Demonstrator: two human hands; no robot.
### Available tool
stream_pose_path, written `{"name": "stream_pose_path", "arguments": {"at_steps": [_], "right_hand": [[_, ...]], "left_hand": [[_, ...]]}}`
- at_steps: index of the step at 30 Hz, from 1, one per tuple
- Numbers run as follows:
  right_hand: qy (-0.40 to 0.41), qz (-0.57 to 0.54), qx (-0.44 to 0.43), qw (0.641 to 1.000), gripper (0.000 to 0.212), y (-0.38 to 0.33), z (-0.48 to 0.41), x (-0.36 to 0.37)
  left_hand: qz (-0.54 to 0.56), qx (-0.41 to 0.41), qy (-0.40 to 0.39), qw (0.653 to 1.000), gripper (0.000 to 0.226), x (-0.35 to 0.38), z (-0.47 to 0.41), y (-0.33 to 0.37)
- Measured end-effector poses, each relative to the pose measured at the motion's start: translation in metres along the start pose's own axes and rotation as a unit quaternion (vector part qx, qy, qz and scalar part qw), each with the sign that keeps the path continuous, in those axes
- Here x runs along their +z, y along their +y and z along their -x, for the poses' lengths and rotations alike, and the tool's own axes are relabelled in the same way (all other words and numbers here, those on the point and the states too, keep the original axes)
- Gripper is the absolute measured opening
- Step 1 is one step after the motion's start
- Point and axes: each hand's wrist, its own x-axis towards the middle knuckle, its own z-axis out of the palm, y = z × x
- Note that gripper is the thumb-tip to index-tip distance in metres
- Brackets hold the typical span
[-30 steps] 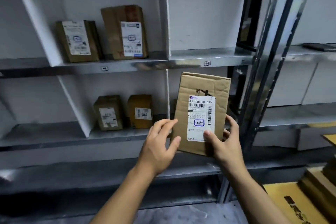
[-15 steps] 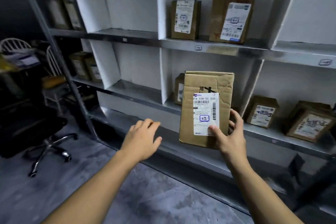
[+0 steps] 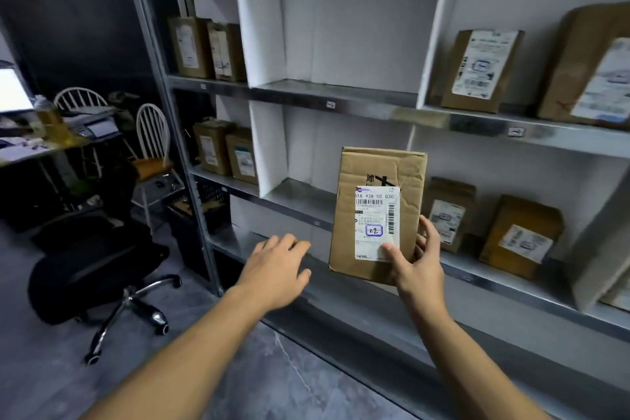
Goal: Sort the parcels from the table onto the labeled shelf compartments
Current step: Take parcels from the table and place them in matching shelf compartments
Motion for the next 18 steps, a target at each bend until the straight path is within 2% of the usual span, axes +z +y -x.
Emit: {"name": "stream_pose_path", "arguments": {"at_steps": [5, 12, 18], "right_hand": [[-0.003, -0.003, -0.008, 1.0, 0.072, 0.001, -0.025, 0.077], [-0.008, 0.026, 0.005, 1.0, 0.072, 0.029, -0.064, 0.149], [-0.014, 0.039, 0.026, 0.999, 0.074, 0.067, -0.131, 0.21]], "left_hand": [[0.005, -0.005, -0.001, 1.0, 0.054, -0.001, -0.022, -0.073], [0.048, -0.015, 0.021, 0.999, 0.05, 0.021, -0.058, -0.142], [0.033, -0.003, 0.012, 0.999, 0.053, 0.045, -0.129, -0.193]]}}
